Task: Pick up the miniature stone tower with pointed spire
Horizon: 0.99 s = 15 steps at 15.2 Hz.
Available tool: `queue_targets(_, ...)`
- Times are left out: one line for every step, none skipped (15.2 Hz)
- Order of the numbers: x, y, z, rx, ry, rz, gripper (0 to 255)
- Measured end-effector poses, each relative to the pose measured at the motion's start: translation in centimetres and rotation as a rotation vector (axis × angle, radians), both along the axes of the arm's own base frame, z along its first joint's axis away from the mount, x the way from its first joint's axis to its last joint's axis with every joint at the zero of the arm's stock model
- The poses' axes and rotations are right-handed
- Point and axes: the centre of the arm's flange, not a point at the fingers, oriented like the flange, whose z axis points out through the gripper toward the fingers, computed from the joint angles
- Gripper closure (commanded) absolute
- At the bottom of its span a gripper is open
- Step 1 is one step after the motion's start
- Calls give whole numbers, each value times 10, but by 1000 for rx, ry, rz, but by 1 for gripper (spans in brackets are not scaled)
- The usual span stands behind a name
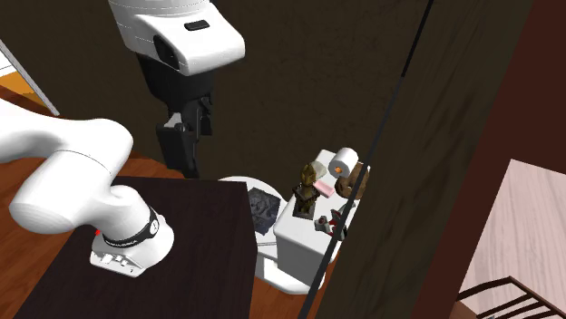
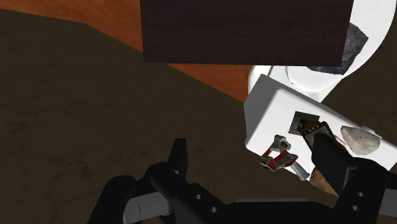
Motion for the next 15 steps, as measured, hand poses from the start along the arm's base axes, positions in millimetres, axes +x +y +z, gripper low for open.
queue_targets(0,0,0,0,0,0,0)
queue_targets(5,3,-4,4,5,-6,0)
queue_targets(9,8,-10,9,13,-14,0)
queue_targets(16,15,-19,16,23,-25,0)
queue_targets(22,21,-27,23,33,-36,0)
queue_targets(26,25,-37,30,43,-48,0)
queue_targets(33,31,-48,38,53,-60,0)
queue_targets(38,35,-56,46,64,-73,0)
queue_targets(45,46,-65,53,74,-84,0)
queue_targets(53,53,-74,61,85,-97,0)
queue_targets(60,58,-84,69,96,-109,0)
queue_targets(67,65,-94,76,106,-122,0)
queue_targets(72,68,-104,84,116,-134,0)
queue_targets(79,73,-114,92,127,-146,0)
queue_targets(87,81,-125,99,138,-159,0)
